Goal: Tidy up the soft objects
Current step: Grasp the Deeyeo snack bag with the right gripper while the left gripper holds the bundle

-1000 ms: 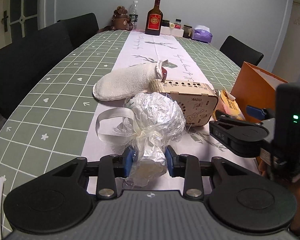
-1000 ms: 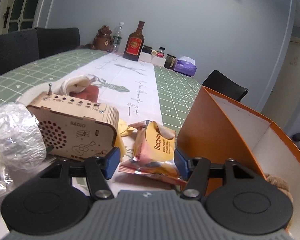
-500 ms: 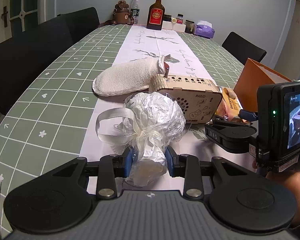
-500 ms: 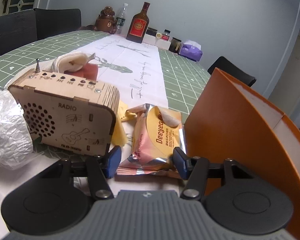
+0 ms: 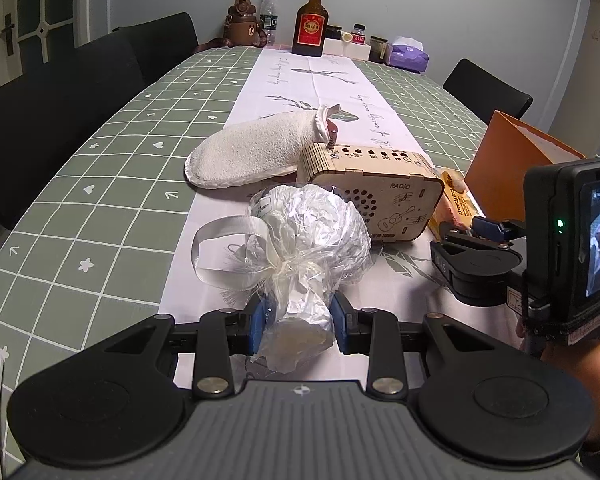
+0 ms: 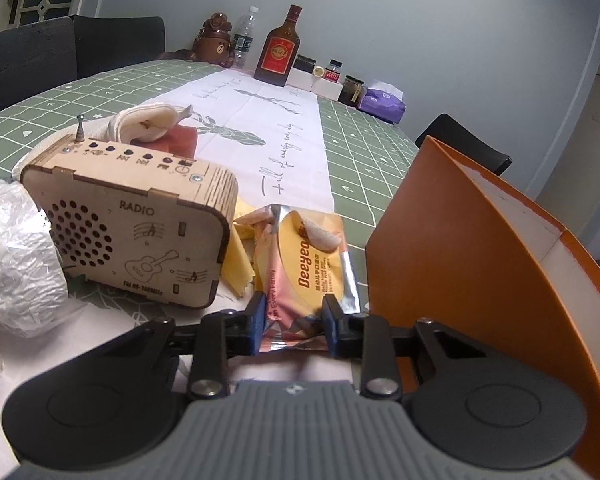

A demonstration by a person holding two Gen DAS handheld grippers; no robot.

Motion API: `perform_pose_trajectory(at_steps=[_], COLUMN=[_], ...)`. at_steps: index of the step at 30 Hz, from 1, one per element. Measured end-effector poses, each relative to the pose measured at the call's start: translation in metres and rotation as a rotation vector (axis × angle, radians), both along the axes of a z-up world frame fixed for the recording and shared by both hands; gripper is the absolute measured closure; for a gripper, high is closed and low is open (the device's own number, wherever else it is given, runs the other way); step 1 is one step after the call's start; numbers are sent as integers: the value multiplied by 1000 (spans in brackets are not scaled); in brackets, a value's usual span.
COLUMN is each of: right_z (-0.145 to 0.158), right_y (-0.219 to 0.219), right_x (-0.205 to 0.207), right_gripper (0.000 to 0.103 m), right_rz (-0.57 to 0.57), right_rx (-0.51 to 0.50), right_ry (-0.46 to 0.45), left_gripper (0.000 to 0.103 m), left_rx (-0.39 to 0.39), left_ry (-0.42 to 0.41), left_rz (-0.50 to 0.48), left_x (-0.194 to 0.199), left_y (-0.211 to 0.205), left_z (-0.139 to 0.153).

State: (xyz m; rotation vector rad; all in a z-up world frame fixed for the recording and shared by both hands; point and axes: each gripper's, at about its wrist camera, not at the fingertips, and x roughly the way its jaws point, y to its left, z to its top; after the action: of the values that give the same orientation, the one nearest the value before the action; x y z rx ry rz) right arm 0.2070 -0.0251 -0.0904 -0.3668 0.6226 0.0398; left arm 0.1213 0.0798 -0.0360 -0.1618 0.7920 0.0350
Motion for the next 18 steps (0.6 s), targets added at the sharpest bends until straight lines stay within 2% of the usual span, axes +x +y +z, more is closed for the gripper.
perform_pose_trajectory(at_steps=[3, 9, 18], right_z=[5, 12, 17], right_y=[1, -1, 1], right_x=[-11, -36, -80], right_gripper=[89, 93, 94], right_rz=[-10, -38, -58], right_rx=[7, 36, 43], right_ry=[-18, -27, -27], left_gripper=[65, 65, 65], left_rx=[6, 6, -3], left_ry=[-7, -10, -19], left_rz=[-7, 0, 10], left_x=[-2, -7, -18], left_y=[0, 2, 6], left_z=[0, -1, -3])
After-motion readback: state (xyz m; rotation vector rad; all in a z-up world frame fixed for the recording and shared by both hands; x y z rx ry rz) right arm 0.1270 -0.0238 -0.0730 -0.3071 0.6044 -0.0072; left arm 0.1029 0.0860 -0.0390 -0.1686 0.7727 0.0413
